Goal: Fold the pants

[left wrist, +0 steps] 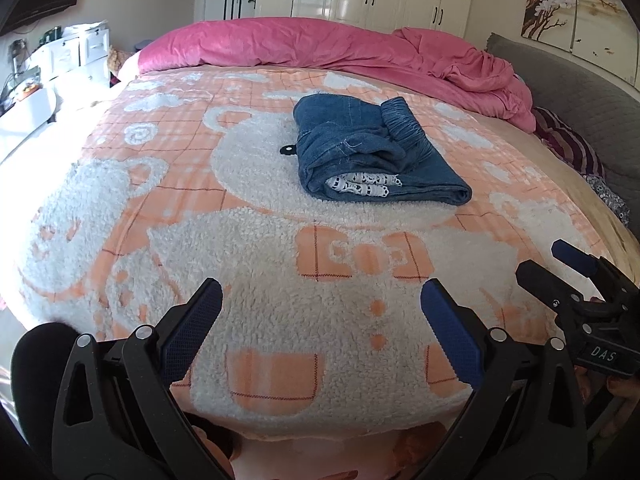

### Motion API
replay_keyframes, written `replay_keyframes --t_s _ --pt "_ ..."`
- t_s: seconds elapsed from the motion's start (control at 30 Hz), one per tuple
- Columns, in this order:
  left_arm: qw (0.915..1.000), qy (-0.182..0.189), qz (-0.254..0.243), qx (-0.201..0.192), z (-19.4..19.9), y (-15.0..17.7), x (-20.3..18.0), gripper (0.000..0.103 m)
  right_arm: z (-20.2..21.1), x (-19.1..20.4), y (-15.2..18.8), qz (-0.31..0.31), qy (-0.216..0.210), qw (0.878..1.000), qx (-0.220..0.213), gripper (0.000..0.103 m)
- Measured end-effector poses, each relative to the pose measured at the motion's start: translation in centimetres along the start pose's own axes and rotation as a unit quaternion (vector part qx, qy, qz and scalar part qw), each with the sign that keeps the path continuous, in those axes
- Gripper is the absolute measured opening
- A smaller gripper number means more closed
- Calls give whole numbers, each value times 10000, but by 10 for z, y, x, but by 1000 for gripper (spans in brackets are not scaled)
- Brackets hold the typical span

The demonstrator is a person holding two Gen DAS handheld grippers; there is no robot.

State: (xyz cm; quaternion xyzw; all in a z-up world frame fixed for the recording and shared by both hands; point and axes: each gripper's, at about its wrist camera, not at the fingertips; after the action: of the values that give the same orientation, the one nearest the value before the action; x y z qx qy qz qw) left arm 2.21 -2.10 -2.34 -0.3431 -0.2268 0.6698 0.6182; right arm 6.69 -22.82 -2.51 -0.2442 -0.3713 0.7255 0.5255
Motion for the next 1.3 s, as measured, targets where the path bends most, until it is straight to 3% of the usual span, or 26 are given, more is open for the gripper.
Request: replay_keyframes --t_s 1.3 --pt "9999 -113 117 3 5 -3 5 94 -8 -7 3 -56 229 9997 91 98"
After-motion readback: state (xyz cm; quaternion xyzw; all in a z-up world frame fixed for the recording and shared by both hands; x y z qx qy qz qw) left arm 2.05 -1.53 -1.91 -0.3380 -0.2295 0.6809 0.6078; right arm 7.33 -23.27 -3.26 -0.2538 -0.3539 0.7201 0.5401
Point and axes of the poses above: each gripper's, at about its wrist camera, not at the fingertips, and z roughly against the way its jaws point, x to its left, y to its underside, and after that the axes turned 5 degrees about y, right-handed
